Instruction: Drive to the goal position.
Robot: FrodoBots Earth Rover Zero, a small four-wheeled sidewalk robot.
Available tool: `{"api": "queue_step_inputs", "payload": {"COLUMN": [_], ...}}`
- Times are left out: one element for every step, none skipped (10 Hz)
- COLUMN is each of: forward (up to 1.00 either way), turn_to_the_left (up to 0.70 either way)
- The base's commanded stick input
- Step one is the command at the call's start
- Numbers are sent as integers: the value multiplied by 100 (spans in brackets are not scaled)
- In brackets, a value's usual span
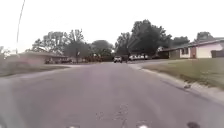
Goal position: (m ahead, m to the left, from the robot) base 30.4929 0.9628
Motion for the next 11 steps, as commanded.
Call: {"api": "queue_step_inputs", "payload": {"forward": [100,100,100,100,100,100,100,100,100,100,100], "turn_to_the_left": [0,0,0,-3,-30,-39,-40,-38,0,0,0]}}
